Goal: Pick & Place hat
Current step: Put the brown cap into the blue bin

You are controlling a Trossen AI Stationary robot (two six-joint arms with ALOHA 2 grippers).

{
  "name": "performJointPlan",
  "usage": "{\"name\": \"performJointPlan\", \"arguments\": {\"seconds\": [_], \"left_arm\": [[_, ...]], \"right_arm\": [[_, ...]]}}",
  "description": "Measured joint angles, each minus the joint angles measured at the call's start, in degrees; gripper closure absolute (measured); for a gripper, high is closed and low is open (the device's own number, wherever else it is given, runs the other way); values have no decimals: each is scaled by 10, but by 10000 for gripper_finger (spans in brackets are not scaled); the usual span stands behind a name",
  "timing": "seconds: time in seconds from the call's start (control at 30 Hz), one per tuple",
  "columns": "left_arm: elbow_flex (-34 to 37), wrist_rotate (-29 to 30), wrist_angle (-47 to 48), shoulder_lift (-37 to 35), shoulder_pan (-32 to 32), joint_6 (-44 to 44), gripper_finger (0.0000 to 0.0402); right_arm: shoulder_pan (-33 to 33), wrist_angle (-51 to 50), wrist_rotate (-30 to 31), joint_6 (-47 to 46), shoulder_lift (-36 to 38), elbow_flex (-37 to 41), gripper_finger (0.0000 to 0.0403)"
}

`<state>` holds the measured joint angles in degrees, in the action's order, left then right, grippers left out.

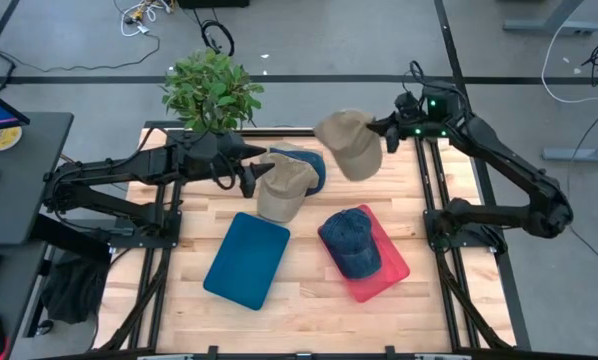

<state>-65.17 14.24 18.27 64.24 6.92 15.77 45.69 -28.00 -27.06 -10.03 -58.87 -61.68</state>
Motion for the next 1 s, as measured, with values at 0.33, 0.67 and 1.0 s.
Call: {"name": "performJointPlan", "arguments": {"seconds": [0.33,0.67,1.0], "left_arm": [[0,-41,-50,0,0,66,158],[0,-142,-92,7,33,244,135],[0,-270,-172,26,40,341,119]], "right_arm": [[-121,29,-141,-48,1,-27,403],[-245,160,-144,-123,-25,-27,403],[-295,218,-143,-131,-85,-27,403]]}}
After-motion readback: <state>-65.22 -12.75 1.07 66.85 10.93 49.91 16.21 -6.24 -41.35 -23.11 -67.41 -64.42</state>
